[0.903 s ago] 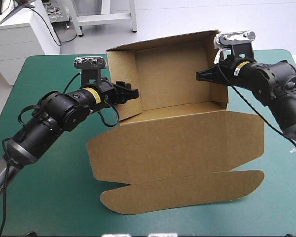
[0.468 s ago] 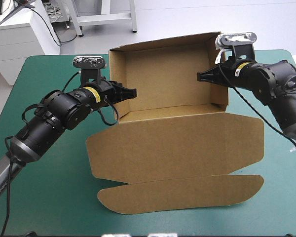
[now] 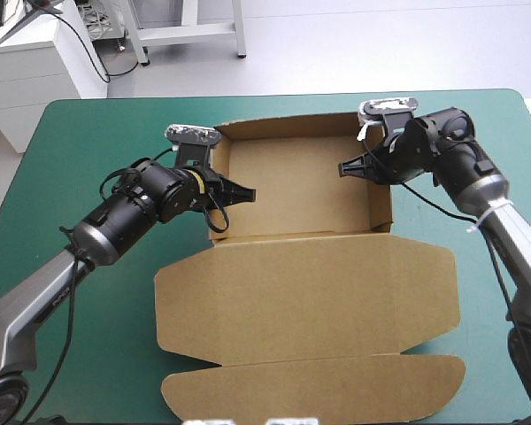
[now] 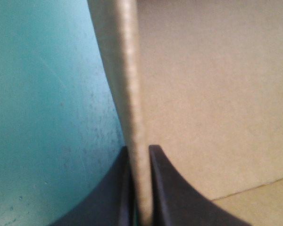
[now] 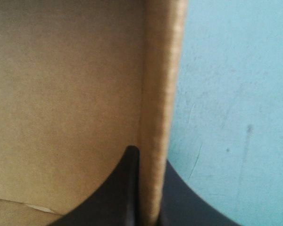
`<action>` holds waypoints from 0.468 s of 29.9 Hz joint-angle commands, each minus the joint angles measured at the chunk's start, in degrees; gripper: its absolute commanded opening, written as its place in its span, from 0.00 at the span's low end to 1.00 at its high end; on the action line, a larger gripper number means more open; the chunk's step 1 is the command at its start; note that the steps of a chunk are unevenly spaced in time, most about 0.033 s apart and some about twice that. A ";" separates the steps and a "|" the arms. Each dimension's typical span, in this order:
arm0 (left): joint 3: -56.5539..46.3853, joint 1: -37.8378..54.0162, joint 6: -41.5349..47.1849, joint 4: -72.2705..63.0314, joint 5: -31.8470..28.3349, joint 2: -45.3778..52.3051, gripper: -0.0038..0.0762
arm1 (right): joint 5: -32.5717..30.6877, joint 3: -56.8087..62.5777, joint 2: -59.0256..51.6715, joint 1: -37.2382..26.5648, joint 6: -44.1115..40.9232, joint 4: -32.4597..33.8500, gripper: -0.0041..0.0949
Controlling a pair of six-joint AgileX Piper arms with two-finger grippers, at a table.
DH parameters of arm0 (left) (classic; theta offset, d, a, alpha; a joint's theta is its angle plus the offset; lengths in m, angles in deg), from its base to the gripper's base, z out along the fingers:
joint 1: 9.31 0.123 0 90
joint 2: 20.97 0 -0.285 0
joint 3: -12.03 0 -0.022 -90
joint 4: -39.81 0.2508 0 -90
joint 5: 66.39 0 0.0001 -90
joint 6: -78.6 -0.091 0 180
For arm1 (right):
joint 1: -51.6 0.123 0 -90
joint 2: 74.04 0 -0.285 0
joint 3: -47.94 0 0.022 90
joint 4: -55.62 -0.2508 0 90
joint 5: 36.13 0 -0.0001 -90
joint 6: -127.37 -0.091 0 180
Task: Fold the box
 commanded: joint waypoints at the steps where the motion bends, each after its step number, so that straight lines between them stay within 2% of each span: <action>1: 2.20 -1.16 -3.85 -2.60 -4.43 -0.78 0.04 | -0.59 -1.68 1.96 0.66 1.76 -3.98 0.03; 14: 2.20 -1.06 -5.85 -3.43 -3.20 -9.87 0.06 | -6.20 -1.68 11.64 0.66 4.39 -6.32 0.02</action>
